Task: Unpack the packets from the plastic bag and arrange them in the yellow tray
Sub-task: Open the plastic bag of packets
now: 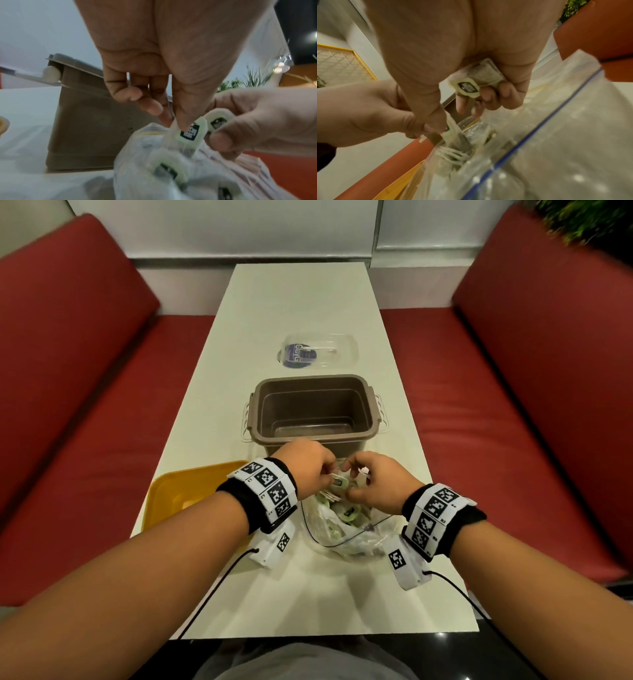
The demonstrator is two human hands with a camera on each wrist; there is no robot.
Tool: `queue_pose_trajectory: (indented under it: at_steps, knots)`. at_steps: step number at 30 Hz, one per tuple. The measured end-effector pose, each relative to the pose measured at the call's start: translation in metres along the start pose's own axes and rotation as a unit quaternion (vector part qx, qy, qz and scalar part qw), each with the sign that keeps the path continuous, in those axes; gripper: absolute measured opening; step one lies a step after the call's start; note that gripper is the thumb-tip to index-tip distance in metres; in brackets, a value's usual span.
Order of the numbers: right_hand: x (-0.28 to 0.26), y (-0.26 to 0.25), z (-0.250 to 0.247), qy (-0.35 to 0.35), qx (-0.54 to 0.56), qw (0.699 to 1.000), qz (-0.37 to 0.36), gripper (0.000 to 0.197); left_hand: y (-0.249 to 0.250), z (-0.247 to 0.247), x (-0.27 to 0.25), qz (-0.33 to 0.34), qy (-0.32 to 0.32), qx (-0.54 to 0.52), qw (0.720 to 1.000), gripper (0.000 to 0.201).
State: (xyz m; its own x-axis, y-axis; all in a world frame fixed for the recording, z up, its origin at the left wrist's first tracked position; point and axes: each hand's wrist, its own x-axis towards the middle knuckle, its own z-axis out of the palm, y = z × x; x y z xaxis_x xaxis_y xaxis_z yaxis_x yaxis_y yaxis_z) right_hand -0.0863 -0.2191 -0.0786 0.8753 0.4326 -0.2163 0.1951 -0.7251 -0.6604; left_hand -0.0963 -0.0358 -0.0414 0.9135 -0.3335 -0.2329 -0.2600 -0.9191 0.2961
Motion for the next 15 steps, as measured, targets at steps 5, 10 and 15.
queue_pose_trajectory:
  at_steps: [5,10,15]
  knots:
    - [0.004,-0.019,0.003,0.041,0.023,0.999,-0.029,0.011,-0.014,-0.023,-0.01,0.024,0.051,-0.095,0.994,0.007]
    - [0.014,-0.041,0.011,0.066,0.065,0.994,-0.06,0.008,-0.032,-0.046,-0.03,0.03,0.07,-0.125,0.989,0.009]
    - [0.028,-0.069,0.034,0.052,0.109,0.991,-0.06,0.024,-0.053,-0.066,-0.052,0.019,0.061,-0.041,0.997,0.011]
